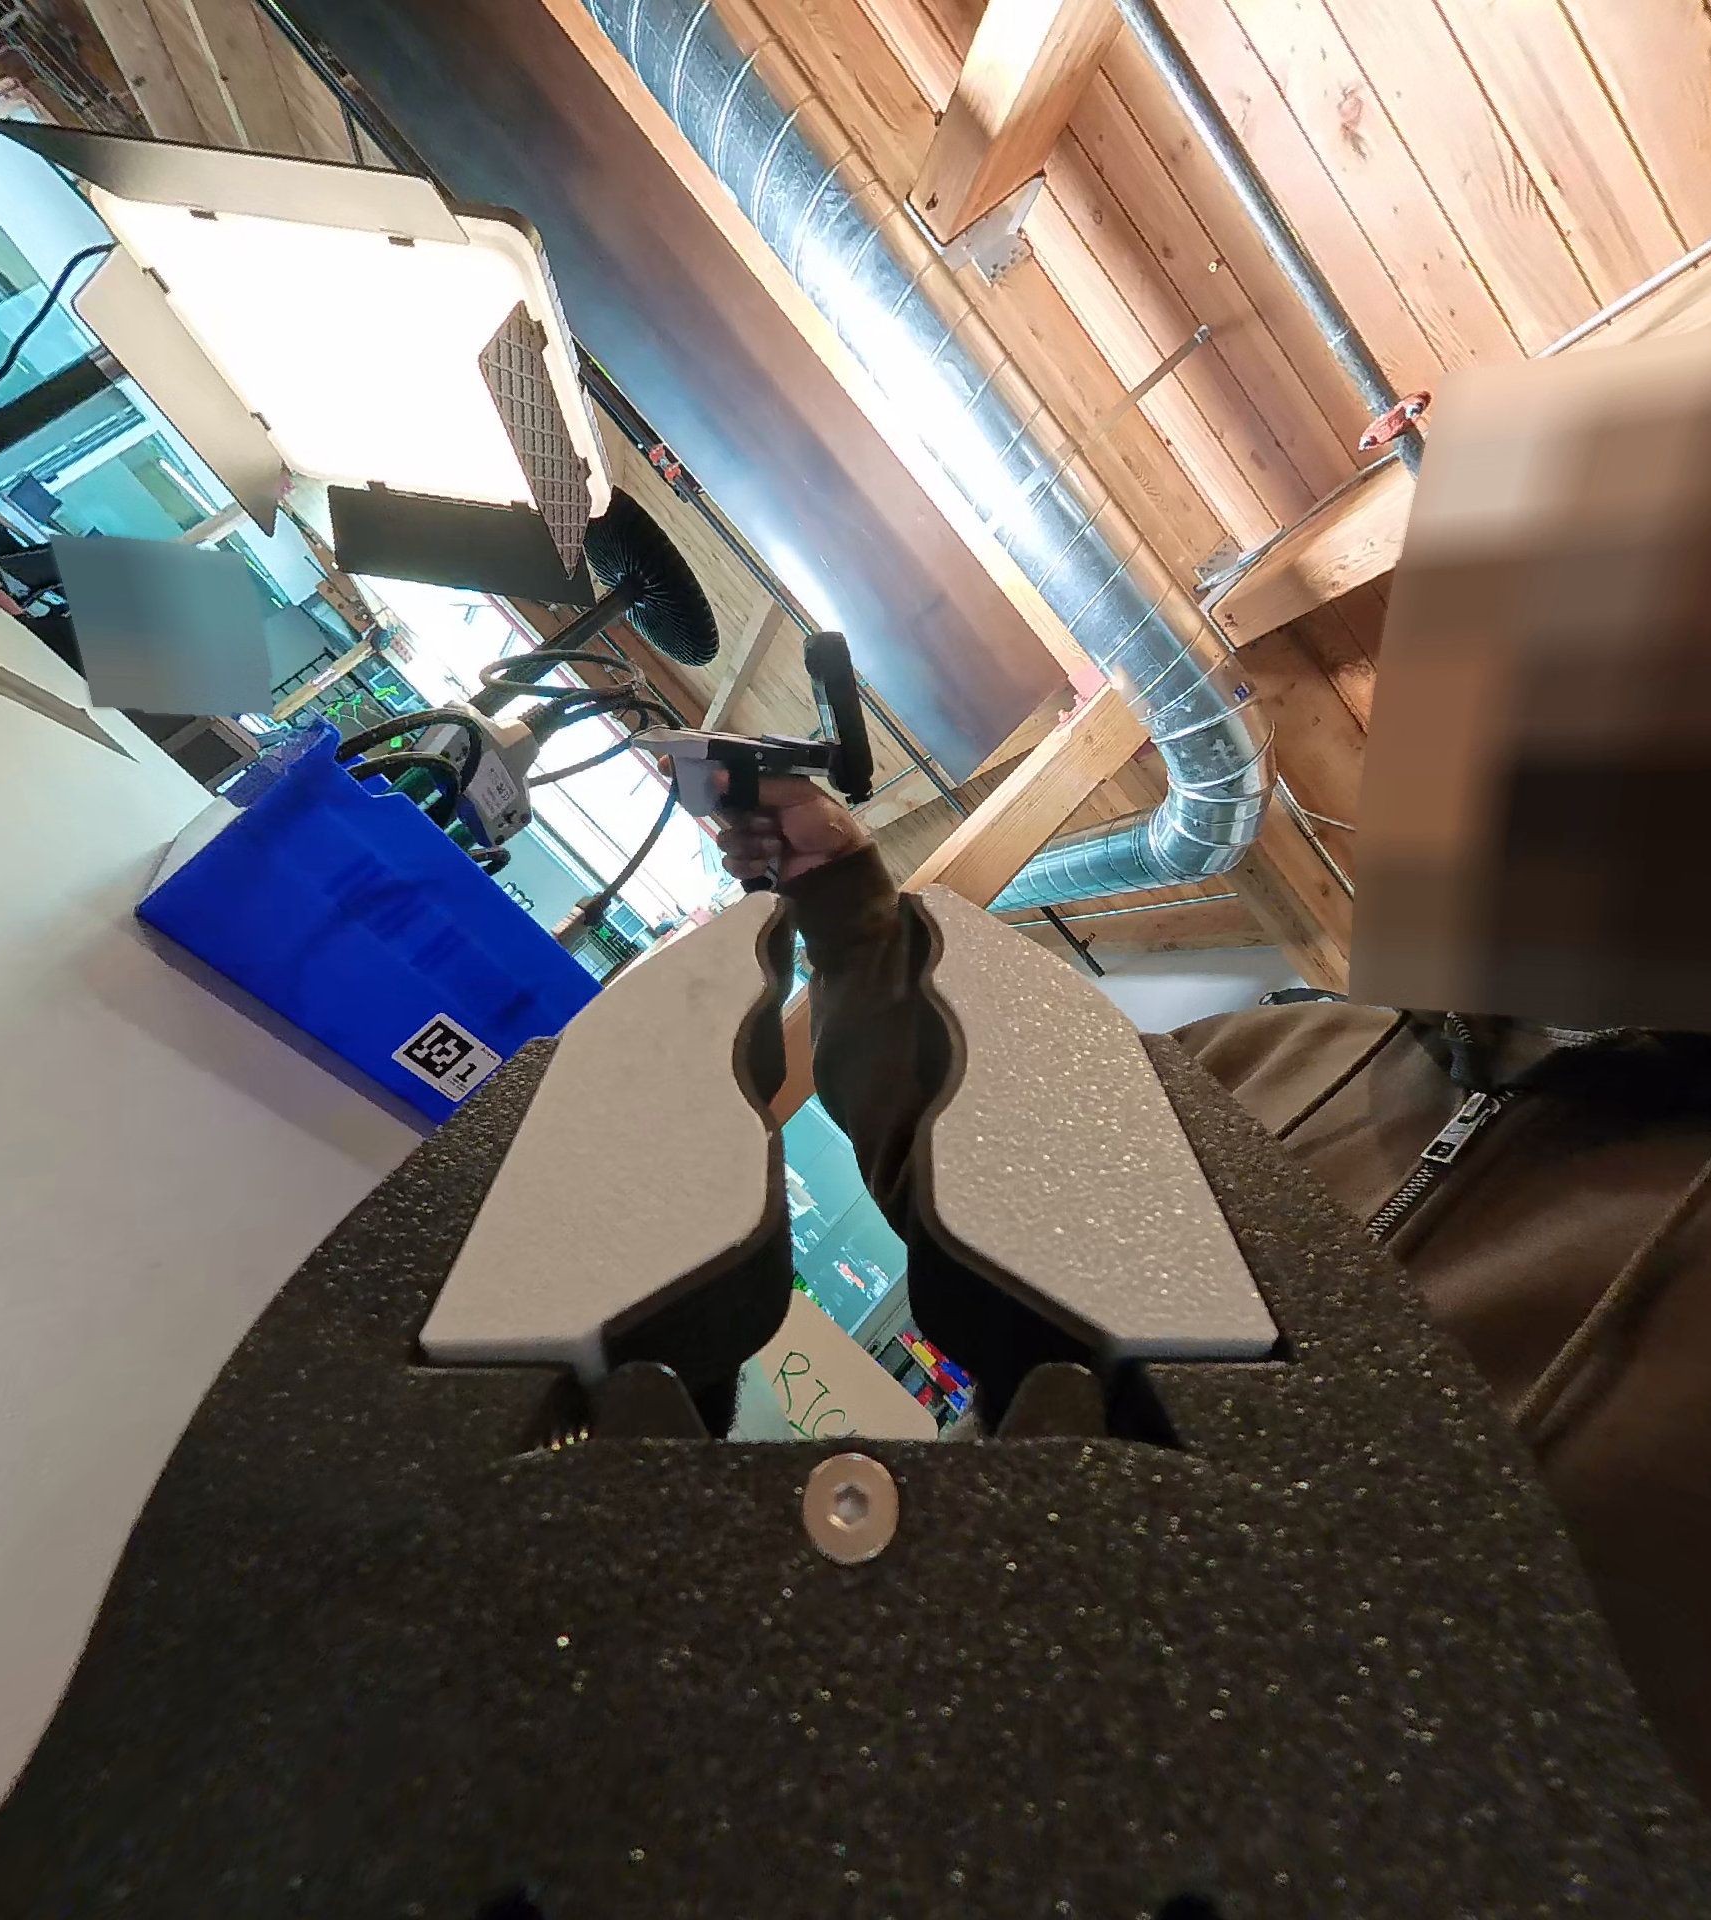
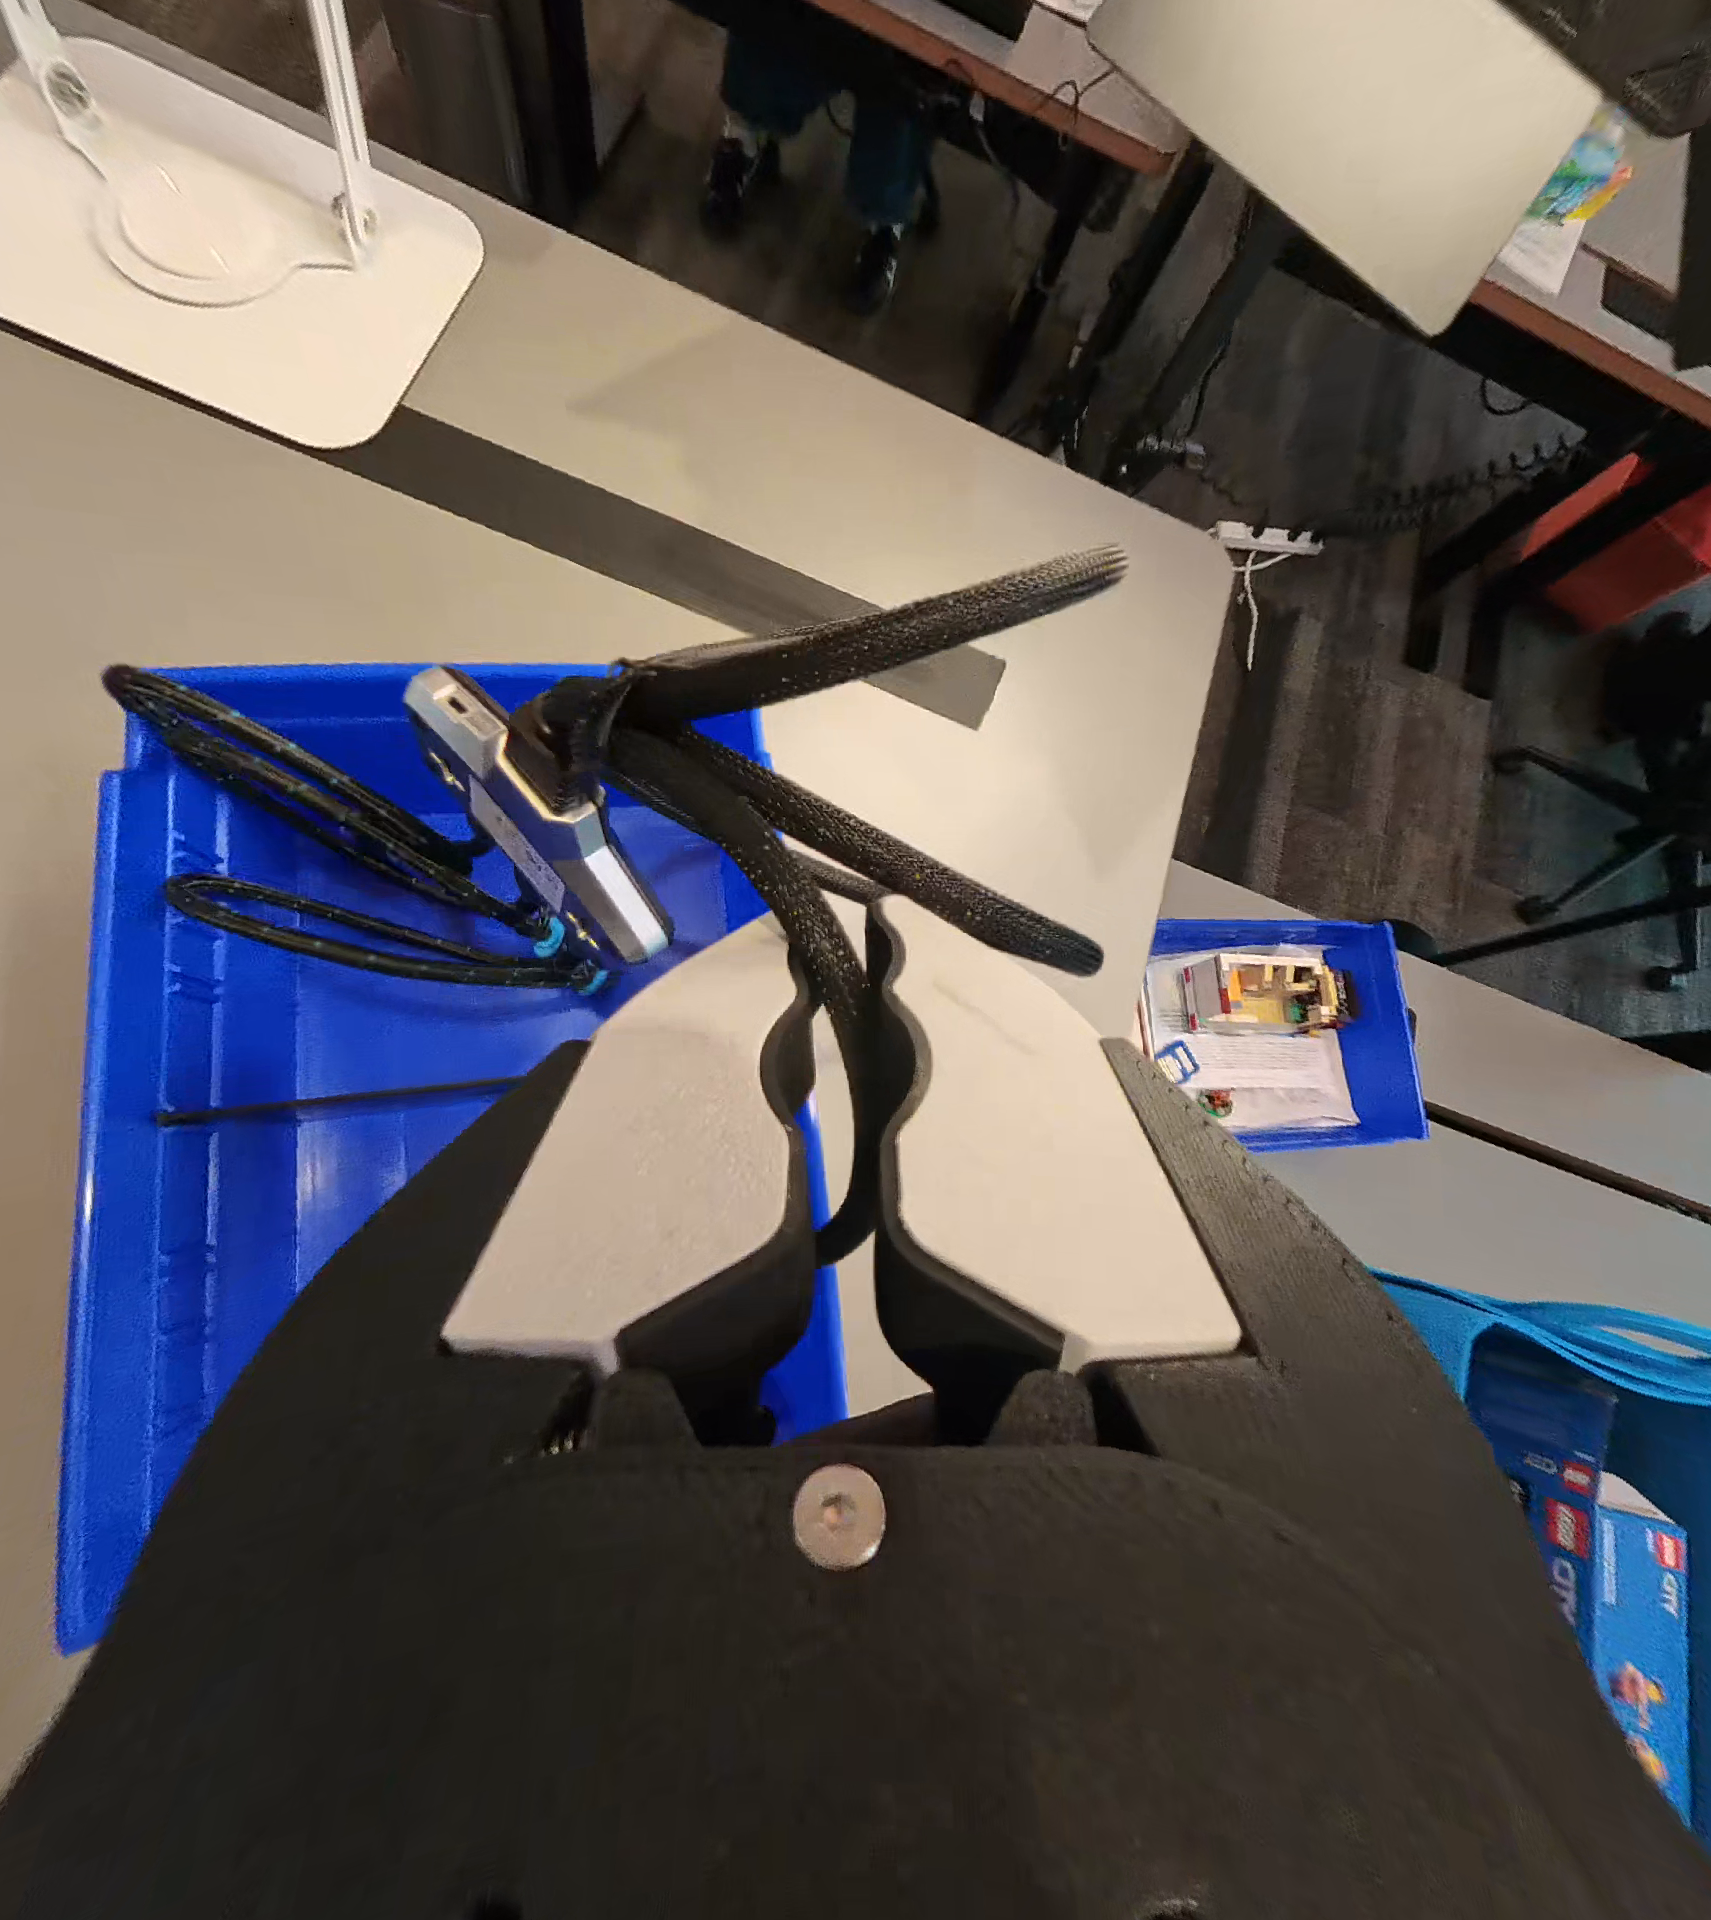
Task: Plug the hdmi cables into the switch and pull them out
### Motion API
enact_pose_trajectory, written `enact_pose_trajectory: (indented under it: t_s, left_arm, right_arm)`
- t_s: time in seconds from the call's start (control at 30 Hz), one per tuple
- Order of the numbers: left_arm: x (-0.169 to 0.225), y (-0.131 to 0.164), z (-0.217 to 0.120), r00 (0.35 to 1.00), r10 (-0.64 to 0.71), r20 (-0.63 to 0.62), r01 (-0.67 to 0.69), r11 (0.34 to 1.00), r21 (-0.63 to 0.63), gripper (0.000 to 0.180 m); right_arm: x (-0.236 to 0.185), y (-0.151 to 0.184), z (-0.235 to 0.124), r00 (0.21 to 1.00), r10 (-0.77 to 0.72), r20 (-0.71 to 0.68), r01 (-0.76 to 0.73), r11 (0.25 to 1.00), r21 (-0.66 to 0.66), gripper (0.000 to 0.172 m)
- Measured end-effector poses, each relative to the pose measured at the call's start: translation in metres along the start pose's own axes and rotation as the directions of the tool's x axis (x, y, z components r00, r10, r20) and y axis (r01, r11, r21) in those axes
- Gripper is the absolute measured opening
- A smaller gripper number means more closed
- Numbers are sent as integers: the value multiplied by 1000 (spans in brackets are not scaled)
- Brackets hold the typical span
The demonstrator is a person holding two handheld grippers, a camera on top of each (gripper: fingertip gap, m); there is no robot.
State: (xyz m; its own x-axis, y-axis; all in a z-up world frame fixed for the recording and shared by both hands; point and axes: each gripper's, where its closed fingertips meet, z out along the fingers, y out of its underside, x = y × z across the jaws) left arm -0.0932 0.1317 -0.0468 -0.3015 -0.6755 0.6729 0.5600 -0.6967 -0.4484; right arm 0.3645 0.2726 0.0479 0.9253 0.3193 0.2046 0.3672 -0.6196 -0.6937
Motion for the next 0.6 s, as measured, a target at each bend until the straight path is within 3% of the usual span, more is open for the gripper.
enact_pose_trajectory:
  t_s: [0.27,0.43,0.6]
  left_arm:
    - [-1,2,2,1000,-13,-3,12,1000,-10,20]
    - [-1,3,2,1000,-14,-3,14,1000,-11,20]
    - [0,3,2,1000,-12,-4,12,1000,-11,20]
  right_arm:
    - [-18,-11,21,982,166,95,-179,973,149,7]
    - [-29,-24,29,901,378,215,-419,887,196,8]
    - [-33,-31,37,815,510,275,-569,793,217,7]
